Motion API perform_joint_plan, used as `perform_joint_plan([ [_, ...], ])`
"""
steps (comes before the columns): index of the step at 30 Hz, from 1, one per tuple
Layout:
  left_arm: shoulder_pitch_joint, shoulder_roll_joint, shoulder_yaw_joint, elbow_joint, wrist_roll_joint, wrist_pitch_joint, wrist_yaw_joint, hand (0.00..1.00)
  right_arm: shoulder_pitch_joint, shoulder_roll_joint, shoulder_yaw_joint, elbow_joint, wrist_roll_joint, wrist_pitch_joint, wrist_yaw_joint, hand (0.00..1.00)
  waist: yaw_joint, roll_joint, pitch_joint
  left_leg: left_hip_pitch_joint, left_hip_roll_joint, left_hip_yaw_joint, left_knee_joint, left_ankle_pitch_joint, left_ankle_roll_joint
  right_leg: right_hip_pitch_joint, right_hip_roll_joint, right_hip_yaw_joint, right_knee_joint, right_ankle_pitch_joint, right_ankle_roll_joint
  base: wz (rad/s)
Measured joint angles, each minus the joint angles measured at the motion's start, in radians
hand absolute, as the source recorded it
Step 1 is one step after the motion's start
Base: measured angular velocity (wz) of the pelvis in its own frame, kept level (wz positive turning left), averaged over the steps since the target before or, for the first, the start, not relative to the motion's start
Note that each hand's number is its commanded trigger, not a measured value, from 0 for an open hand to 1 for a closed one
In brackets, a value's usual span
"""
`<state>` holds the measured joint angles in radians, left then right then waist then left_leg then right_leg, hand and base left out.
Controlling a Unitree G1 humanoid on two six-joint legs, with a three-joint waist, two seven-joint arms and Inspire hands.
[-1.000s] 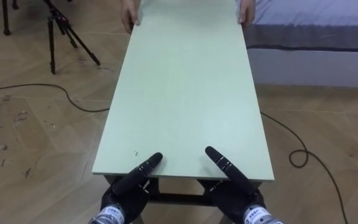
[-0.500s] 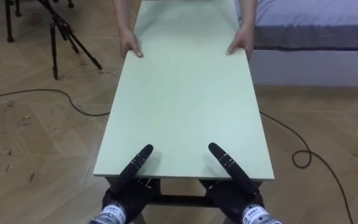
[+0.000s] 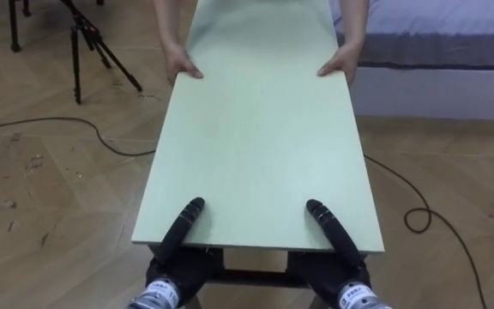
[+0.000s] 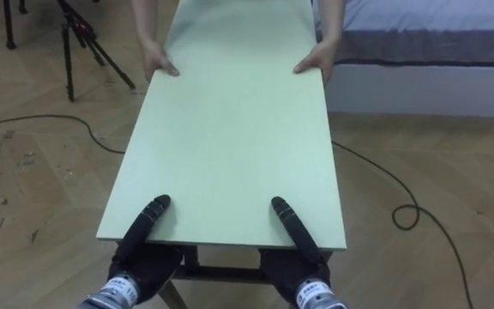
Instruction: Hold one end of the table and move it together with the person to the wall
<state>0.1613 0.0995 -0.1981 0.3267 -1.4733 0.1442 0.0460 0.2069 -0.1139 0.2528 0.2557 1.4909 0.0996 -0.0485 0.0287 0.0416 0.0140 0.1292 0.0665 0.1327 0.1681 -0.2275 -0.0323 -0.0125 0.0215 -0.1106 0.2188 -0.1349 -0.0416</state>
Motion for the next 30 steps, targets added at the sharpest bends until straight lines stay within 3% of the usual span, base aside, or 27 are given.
perform_joint_plan([
  [24,0.015,-0.018,0.003,-0.030,0.073,-0.033,-0.035,1.00,0.003,0.010,0.000,-0.011,-0.043,-0.035,0.052,1.00,-0.010,0.005,-0.0002,-0.001,-0.003,0.002,-0.001,0.000,0.000,-0.006,-0.002,0.003,0.001,0.001,0.004,-0.01],
  [30,0.069,-0.019,-0.002,-0.141,0.118,-0.035,-0.017,1.00,0.050,0.006,0.002,-0.081,-0.045,-0.056,0.051,1.00,-0.002,-0.011,-0.0086,-0.013,-0.003,0.006,-0.002,0.001,0.001,-0.016,0.000,0.006,0.000,0.001,0.004,-0.01],
])
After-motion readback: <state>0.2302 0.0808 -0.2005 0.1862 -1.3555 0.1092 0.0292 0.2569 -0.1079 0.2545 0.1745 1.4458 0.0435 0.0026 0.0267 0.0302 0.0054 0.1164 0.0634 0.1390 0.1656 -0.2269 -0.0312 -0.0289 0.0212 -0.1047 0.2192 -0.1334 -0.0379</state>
